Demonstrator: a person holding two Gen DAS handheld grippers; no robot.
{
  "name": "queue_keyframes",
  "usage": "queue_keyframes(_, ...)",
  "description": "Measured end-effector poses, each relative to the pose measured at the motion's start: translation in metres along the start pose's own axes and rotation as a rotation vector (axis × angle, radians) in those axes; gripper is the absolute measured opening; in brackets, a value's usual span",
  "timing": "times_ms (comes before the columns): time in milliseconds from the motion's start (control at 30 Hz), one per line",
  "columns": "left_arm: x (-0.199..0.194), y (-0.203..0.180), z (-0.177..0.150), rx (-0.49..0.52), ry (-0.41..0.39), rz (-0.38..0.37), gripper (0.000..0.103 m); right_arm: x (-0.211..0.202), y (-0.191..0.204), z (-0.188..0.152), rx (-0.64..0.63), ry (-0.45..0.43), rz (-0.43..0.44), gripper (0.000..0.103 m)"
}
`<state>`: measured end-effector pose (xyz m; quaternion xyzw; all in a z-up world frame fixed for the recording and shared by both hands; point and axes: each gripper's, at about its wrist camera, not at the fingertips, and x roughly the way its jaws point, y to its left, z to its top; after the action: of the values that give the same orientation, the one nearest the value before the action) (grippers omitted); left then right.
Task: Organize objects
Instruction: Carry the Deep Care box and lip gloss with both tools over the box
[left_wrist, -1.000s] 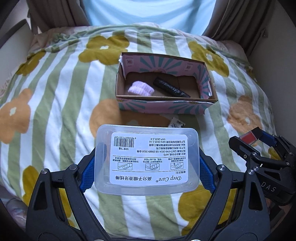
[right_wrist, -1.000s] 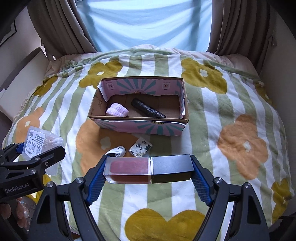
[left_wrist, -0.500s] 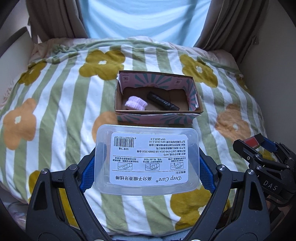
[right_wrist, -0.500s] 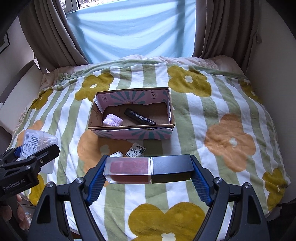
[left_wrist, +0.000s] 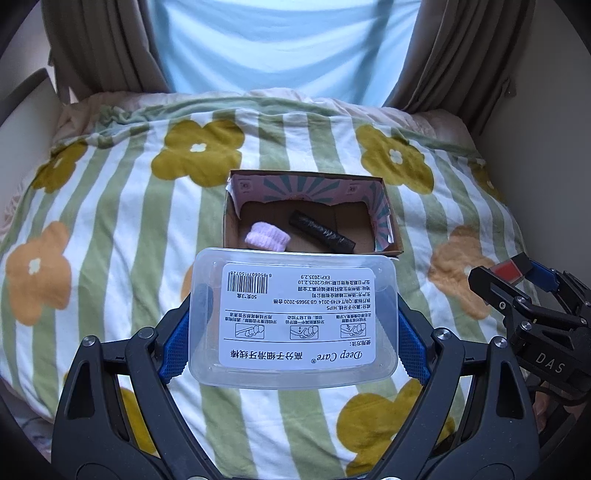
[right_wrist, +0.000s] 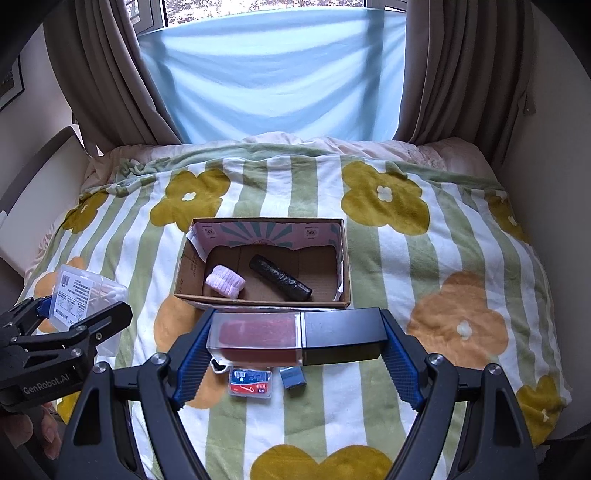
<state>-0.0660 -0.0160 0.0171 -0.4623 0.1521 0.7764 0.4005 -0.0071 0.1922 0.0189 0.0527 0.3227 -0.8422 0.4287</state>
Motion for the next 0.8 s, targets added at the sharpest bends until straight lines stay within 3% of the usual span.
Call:
queue_keyframes(200, 0.024, 0.007, 0.036, -0.019, 0.013, -0.001, 0.089, 0.034, -0.006, 0.036, 0.010, 0.022, -0.001, 0.080)
queue_keyframes(333, 0.050, 0.015, 0.059, -0.029, 0.030, 0.004, 0.089, 0.075, -0.011, 0.055, 0.043, 0.098, -0.033, 0.080)
queue_keyframes(800, 0.182, 0.043, 0.103, -0.052, 0.134, 0.036, 0.089, 0.226, -0.035, 0.055, 0.162, 0.386, -0.065, 0.080)
